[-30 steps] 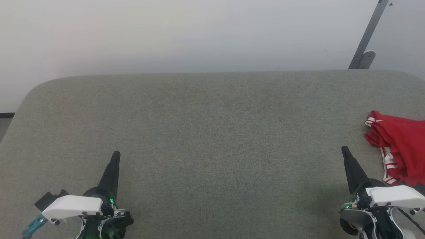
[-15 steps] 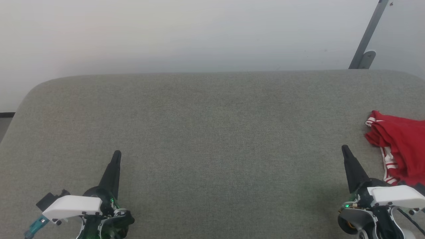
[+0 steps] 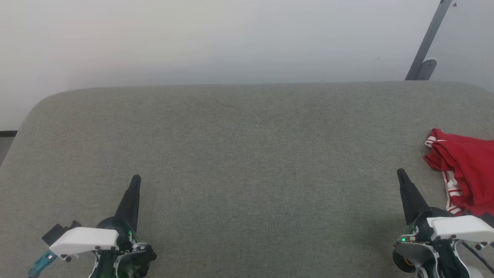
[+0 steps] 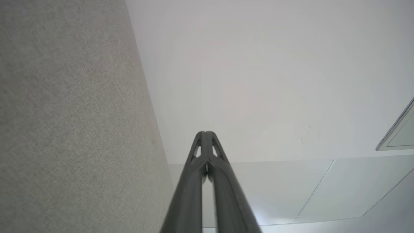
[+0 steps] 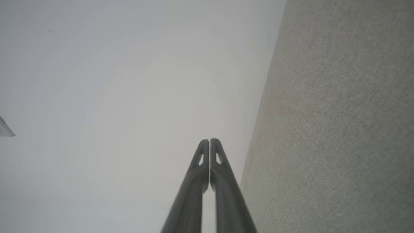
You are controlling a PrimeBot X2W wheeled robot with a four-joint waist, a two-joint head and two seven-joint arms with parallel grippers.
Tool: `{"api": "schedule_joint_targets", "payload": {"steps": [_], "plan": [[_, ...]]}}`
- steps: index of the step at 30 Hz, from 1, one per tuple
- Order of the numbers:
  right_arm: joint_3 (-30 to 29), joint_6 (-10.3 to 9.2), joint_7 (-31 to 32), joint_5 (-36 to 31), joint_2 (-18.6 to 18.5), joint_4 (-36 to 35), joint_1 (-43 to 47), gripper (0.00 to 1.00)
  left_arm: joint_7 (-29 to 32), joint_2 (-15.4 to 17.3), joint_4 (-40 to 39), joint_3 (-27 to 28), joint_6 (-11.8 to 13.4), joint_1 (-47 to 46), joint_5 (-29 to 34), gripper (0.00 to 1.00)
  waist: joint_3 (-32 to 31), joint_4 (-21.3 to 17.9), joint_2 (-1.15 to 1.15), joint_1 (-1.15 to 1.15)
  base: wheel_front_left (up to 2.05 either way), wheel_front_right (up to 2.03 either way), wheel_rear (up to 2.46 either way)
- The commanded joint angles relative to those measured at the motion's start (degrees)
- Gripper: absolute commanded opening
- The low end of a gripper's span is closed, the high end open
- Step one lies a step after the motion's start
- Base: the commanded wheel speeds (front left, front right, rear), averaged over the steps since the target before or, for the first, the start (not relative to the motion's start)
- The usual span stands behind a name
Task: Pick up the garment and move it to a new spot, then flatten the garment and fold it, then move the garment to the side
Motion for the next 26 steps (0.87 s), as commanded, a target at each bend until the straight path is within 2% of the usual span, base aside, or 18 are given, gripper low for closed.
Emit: {"api": "schedule_joint_targets", "payload": {"steps": [1,26], "plan": [[-0.02,0.02,0.18,0.22,0.15,-0.20,-0.40,0.00,0.19,-0.07,-0.17,0.18,-0.16,-0.65,-0.19,0.00,0.00,0.00,0.00,0.00,0.00,0.00,0.00],[-0.01,0.02,0.17,0.23,0.15,-0.20,-0.40,0.00,0.18,-0.07,-0.18,0.17,-0.16,-0.65,-0.20,0.00,0.00,0.00,0.00,0.00,0.00,0.00,0.00]]}}
